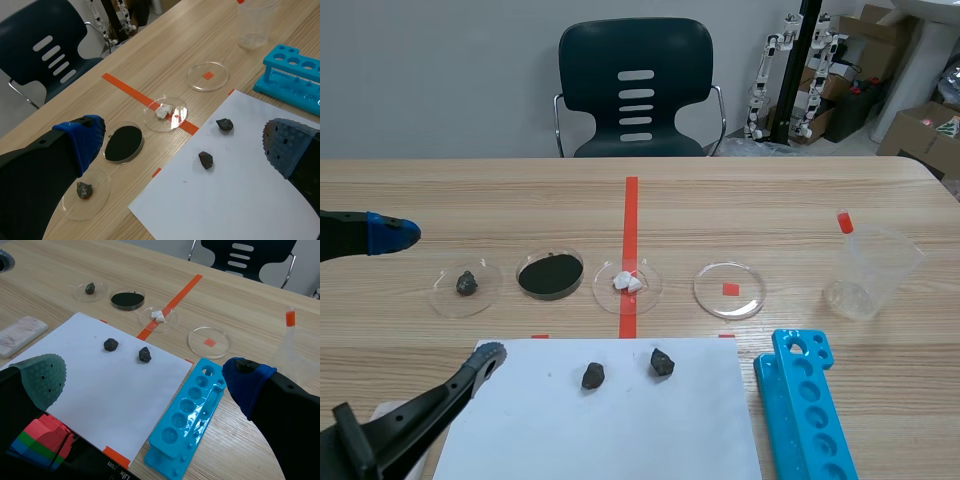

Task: Return to the home posture

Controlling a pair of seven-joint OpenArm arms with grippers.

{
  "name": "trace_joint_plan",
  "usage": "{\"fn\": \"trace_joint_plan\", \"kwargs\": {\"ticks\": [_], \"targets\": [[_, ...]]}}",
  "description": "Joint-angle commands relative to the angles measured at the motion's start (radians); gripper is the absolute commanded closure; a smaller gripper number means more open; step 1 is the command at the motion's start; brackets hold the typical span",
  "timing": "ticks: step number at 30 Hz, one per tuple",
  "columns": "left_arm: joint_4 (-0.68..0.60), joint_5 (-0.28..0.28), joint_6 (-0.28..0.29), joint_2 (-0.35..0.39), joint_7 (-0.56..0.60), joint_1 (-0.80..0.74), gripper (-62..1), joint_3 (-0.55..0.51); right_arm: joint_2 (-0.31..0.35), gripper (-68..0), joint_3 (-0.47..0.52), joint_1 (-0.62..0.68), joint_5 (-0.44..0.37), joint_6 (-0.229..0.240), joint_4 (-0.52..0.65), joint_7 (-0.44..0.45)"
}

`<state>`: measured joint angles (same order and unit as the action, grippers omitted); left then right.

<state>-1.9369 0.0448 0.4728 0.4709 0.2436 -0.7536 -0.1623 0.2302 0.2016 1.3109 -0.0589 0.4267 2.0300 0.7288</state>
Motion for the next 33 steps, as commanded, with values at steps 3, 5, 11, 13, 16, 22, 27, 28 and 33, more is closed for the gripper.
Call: {"fn": "trace_joint_plan", "kwargs": {"ticks": [3,5,11,13,16,22,27,28,33], "targets": [[-0.007,0.010,-0.002,-0.005,0.018,-0.008,-62.3,0.003,-0.027,-67.9,0.000,0.002,0.007,0.000,0.020,0.042],[-0.007,0.010,-0.002,-0.005,0.018,-0.008,-62.3,0.003,-0.045,-67.9,-0.005,0.002,0.007,0.000,0.024,0.049],[-0.007,0.010,-0.002,-0.005,0.018,-0.008,-62.3,0.003,-0.056,-67.9,-0.060,-0.001,0.035,-0.001,0.049,0.040],[-0.007,0.010,-0.002,-0.005,0.018,-0.008,-62.3,0.003,-0.056,-67.9,-0.077,-0.001,0.035,-0.015,0.058,0.032],[-0.007,0.010,-0.002,-0.005,0.018,-0.008,-62.3,0.003,-0.056,-67.9,-0.094,-0.001,0.035,-0.027,0.064,0.025],[-0.007,0.010,-0.002,-0.005,0.018,-0.008,-62.3,0.003,-0.056,-67.9,-0.111,-0.015,0.061,-0.027,0.064,0.024],[-0.007,0.010,-0.002,-0.005,0.018,-0.008,-62.3,0.003,-0.055,-67.9,-0.111,-0.031,0.086,-0.027,0.064,-0.006],[-0.007,0.010,-0.002,-0.005,0.018,-0.008,-62.3,0.003,-0.055,-67.9,-0.111,-0.031,0.086,-0.027,0.064,-0.006],[-0.007,0.010,-0.002,-0.005,0.018,-0.008,-62.3,0.003,-0.055,-67.9,-0.111,-0.032,0.086,-0.026,0.064,-0.008]]}}
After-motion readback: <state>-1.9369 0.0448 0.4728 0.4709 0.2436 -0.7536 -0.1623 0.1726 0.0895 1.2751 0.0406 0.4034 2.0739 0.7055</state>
